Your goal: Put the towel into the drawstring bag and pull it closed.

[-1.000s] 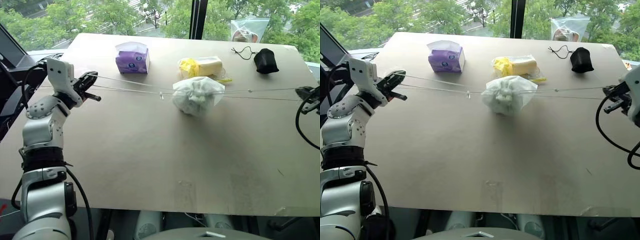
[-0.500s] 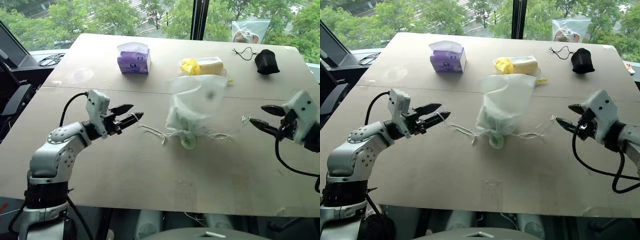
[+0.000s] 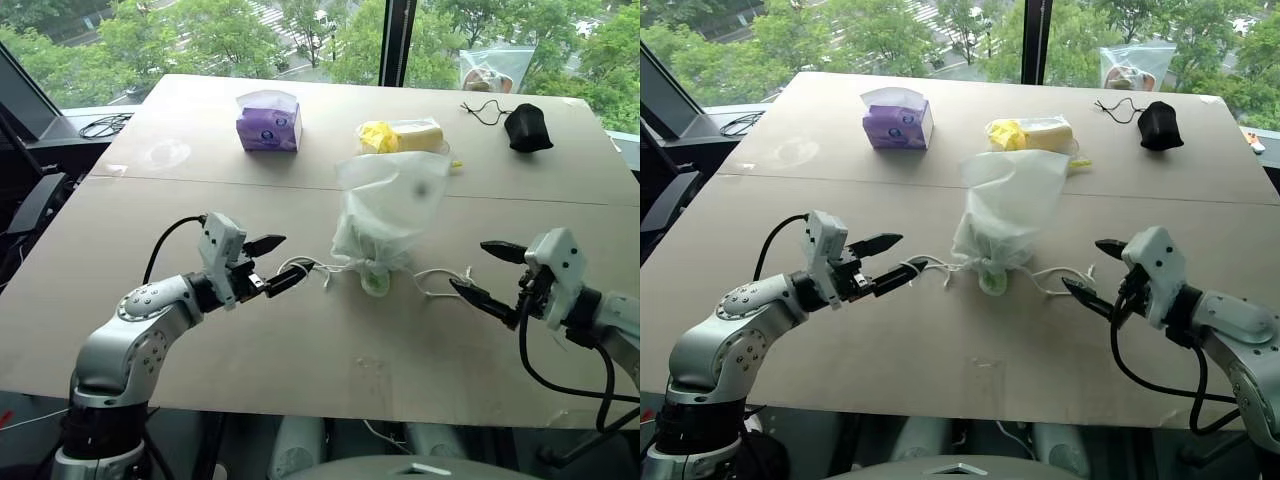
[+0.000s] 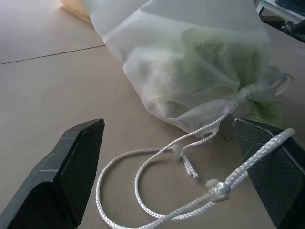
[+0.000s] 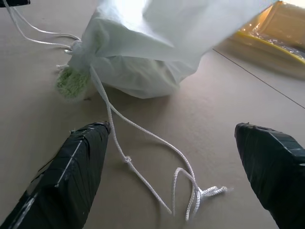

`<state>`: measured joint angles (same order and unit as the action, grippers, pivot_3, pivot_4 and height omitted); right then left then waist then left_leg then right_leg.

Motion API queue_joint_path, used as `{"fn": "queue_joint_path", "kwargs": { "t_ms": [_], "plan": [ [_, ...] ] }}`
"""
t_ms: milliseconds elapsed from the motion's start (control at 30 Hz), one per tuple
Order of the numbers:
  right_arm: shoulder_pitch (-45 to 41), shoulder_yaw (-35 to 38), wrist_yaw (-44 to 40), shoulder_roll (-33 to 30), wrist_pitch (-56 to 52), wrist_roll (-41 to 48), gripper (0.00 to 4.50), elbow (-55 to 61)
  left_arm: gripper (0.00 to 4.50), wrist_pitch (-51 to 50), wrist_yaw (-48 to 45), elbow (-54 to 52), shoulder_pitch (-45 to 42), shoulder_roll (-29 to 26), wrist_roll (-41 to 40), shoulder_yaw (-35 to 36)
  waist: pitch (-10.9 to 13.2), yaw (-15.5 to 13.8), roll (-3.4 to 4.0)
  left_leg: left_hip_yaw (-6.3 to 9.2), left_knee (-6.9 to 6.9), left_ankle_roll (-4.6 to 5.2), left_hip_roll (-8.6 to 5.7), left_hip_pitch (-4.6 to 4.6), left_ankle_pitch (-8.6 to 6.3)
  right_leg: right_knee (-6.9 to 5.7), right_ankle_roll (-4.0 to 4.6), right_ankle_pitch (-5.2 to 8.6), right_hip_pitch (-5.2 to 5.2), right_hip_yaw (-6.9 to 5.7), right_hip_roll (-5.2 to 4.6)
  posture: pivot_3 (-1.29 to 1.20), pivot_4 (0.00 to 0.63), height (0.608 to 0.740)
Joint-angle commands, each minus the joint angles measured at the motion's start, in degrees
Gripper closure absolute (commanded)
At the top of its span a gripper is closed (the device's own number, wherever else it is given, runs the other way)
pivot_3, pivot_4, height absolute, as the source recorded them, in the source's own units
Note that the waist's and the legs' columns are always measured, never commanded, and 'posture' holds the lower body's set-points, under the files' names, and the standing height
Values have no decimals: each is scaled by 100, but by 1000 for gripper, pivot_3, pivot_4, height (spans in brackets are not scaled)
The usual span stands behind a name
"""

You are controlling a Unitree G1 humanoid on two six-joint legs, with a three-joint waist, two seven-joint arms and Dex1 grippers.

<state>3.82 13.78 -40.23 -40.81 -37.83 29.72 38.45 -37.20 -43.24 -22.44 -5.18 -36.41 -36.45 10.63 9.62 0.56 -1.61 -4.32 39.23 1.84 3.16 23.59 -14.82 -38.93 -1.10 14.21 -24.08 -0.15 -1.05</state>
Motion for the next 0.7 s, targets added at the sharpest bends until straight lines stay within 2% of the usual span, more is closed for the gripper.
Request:
{"fn": "queue_joint_path", "kwargs": {
  "t_ms": [33,267,400,567,700],
  "plan": [
    [75,-40,42,55,192,34,24,258,21,-51,70,-297,88,28,-214,134,0,1,0,0,0,0,0,0,0,0,0,0,0,0,0,0,150,740],
    [-543,-482,1015,779,541,-620,24,-230,21,169,452,-180,231,130,-8,303,-1,15,0,0,0,0,0,-3,0,-1,0,0,0,1,3,0,150,740],
    [-997,-544,1565,1374,589,-748,24,-526,21,224,1273,-84,139,578,-56,775,-1,4,0,0,0,0,0,-1,0,-1,0,0,-1,1,1,0,150,740],
    [-783,-900,1104,1116,847,-985,24,-564,21,-137,1257,-718,564,627,-420,677,-1,-24,0,3,-1,0,-2,7,0,5,1,0,-2,-4,-4,0,150,740],
    [-673,-970,791,945,832,-817,24,-476,21,-120,873,-803,850,251,-403,677,-1,-9,1,1,-2,5,-3,8,-4,9,1,1,-2,-3,-7,0,150,740]
  ]
}}
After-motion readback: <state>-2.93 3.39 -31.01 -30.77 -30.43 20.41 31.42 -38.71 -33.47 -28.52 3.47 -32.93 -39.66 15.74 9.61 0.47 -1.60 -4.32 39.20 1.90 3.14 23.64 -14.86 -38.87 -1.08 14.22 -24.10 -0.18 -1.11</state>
